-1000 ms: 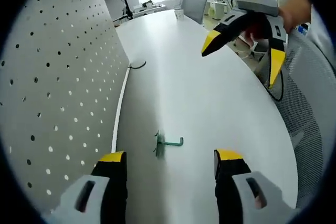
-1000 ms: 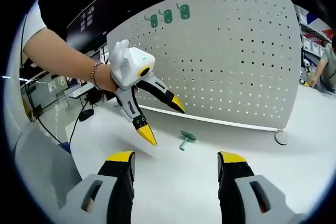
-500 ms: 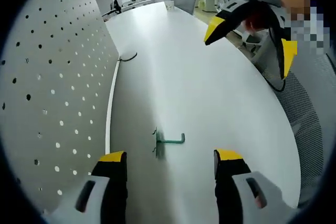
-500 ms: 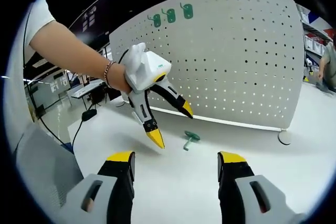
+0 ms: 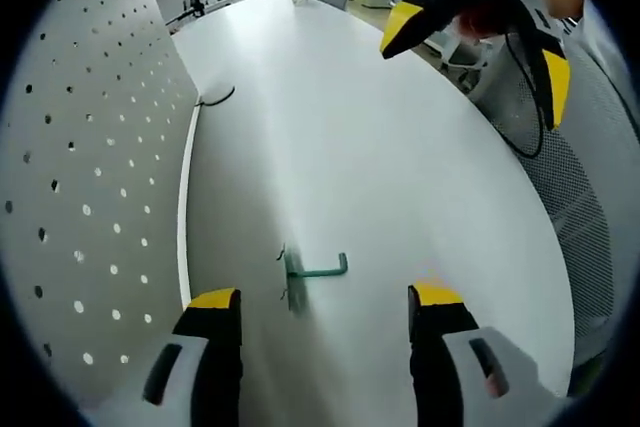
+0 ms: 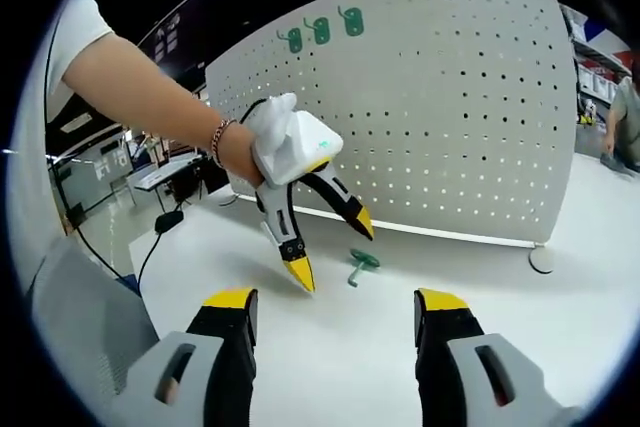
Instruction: Insert the hook assembly into the mounting plate slot until the hook locks in place.
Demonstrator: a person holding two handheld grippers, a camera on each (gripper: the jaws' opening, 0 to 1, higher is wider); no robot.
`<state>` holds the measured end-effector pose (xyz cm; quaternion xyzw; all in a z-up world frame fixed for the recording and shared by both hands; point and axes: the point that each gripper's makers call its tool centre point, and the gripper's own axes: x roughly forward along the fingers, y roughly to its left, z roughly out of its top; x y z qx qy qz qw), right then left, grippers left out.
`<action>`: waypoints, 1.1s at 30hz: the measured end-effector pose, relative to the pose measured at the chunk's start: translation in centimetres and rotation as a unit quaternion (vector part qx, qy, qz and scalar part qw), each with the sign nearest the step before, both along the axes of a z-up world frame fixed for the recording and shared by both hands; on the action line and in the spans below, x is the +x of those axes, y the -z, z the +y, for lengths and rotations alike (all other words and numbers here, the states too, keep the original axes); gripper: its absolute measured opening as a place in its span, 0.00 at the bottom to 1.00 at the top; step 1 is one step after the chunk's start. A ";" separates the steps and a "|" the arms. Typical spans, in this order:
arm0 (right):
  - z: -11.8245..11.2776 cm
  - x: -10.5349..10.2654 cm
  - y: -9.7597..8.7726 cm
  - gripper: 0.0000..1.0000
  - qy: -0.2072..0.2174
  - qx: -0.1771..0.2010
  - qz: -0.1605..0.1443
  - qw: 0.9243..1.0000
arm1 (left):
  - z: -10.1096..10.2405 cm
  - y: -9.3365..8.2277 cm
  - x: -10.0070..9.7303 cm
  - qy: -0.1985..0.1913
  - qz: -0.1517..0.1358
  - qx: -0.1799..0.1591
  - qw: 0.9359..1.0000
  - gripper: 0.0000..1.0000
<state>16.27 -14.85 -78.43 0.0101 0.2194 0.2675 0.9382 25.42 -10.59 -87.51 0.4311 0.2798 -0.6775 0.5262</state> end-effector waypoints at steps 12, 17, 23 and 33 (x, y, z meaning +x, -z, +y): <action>-0.2 0.1 -0.3 0.60 0.004 0.002 -0.005 1.000 | 0.0 1.0 0.0 0.002 0.024 0.022 0.999 0.69; -0.2 0.1 -0.3 0.59 0.006 0.006 -0.004 1.000 | -0.1 1.0 0.0 -0.007 0.033 0.015 0.999 0.69; -0.2 0.2 -0.4 0.60 0.008 0.008 -0.006 1.000 | 0.0 1.0 0.1 -0.001 0.032 0.013 0.999 0.68; -0.4 0.4 -0.8 0.60 0.017 0.017 -0.010 1.000 | -0.2 0.7 1.1 -0.039 0.034 0.009 0.999 0.40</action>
